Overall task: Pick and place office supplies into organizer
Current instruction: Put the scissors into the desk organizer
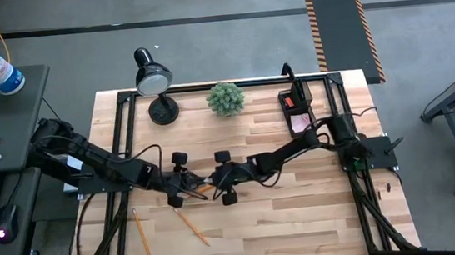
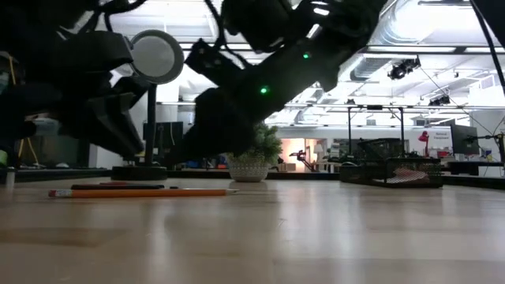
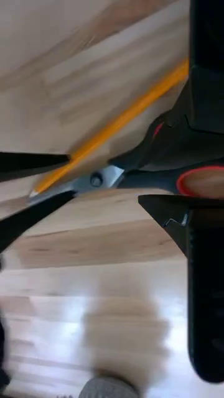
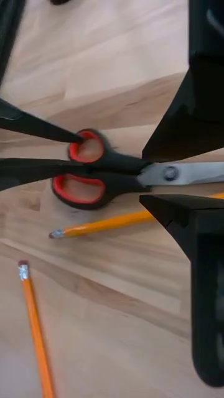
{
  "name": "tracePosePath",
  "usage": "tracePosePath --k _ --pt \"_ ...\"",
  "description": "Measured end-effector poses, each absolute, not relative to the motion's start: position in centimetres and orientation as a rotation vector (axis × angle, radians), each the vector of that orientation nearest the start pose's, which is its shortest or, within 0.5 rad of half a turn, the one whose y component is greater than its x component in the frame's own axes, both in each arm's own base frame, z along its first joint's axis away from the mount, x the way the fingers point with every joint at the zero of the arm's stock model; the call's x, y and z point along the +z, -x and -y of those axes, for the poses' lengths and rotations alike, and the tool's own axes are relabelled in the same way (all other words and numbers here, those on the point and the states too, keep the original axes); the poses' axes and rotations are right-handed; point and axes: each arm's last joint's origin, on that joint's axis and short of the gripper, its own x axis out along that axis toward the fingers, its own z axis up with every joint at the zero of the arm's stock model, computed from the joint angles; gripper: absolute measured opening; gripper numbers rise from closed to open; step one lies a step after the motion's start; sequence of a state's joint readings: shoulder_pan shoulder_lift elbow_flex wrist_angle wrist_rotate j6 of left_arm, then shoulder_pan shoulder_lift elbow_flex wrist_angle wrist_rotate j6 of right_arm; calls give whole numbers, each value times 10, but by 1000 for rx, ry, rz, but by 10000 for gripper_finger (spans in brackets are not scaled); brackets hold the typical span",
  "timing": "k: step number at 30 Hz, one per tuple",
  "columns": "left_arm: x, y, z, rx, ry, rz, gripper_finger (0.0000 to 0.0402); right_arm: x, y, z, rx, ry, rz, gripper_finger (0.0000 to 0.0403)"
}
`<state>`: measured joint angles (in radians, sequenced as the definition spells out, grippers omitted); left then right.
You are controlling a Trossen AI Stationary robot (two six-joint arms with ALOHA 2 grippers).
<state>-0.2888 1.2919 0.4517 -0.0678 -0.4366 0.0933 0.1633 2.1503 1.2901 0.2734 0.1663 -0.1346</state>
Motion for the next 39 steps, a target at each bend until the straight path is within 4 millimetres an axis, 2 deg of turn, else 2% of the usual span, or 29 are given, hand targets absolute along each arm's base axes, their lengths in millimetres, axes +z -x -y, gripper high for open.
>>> tracePosePath --k 7,16,20,28,39 --pt "139 -197 59 46 -443 -920 62 124 -453 -69 50 228 -567 84" --pt "136 -192 57 30 -424 -983 62 124 -453 -70 47 224 -563 84" --pt "134 -193 48 36 -298 -1020 63 124 -453 -70 49 224 -566 84" --pt "133 -197 32 67 -215 -1045 63 124 -452 -71 59 220 -568 84" --pt "125 -202 31 4 -185 -1076 74 124 -452 -71 60 220 -571 84"
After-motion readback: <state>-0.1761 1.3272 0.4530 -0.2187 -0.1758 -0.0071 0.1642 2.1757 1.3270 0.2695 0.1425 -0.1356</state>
